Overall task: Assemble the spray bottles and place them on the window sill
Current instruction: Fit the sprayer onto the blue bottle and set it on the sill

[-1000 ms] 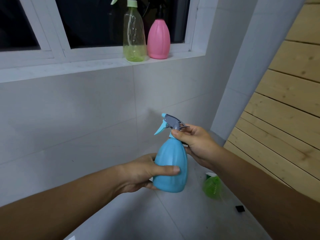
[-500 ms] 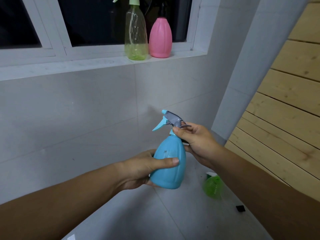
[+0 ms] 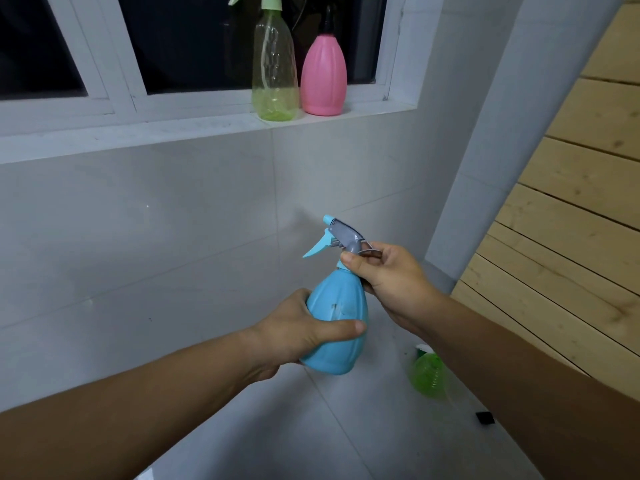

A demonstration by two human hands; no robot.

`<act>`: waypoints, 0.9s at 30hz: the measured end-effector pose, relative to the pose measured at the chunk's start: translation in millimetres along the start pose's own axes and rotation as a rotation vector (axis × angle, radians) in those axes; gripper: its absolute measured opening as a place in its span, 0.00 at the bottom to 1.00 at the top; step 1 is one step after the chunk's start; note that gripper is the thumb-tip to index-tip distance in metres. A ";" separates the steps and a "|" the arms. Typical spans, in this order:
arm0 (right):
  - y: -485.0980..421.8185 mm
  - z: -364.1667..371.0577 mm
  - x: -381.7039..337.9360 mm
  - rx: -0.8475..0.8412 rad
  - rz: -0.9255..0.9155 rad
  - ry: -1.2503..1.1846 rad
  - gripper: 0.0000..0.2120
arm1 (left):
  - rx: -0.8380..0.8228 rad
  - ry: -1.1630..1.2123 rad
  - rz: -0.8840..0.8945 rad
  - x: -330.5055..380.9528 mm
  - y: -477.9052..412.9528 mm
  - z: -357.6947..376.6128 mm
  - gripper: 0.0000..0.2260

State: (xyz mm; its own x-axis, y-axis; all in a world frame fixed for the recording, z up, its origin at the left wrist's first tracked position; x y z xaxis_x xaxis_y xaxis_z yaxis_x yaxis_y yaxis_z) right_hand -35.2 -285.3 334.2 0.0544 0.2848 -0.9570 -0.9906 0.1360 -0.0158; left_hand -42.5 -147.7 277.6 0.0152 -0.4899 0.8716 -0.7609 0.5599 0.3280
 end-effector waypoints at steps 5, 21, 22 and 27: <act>3.3 -0.7 -1.7 0.031 0.050 -0.042 0.15 | -0.006 0.069 0.131 21.5 3.3 -8.8 0.21; -5.5 70.1 -55.3 0.015 -0.191 0.202 0.11 | 0.293 0.240 0.213 60.2 27.6 -116.8 0.32; -12.4 77.8 -63.6 0.024 -0.215 0.195 0.09 | 0.352 0.202 0.229 68.8 31.9 -130.8 0.31; -49.4 127.1 -121.0 -0.036 -0.336 0.229 0.12 | 0.607 0.010 0.309 125.0 47.2 -204.8 0.28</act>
State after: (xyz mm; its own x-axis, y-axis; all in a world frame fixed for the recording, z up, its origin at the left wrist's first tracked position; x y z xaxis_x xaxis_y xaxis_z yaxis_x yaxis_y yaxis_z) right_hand 23.1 -205.9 487.6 0.3500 0.0109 -0.9367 -0.9266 0.1508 -0.3445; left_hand 56.4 -45.6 476.6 -0.2576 -0.3598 0.8968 -0.9603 0.1979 -0.1965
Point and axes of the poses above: each hand's wrist, its own y-axis away from the middle knuckle, its own z-axis out of the palm, x = y × z, the point moved 9 cm from there along -y, towards the middle knuckle, and after that the axes turned 13 degrees about -y, right-handed, at the moved point
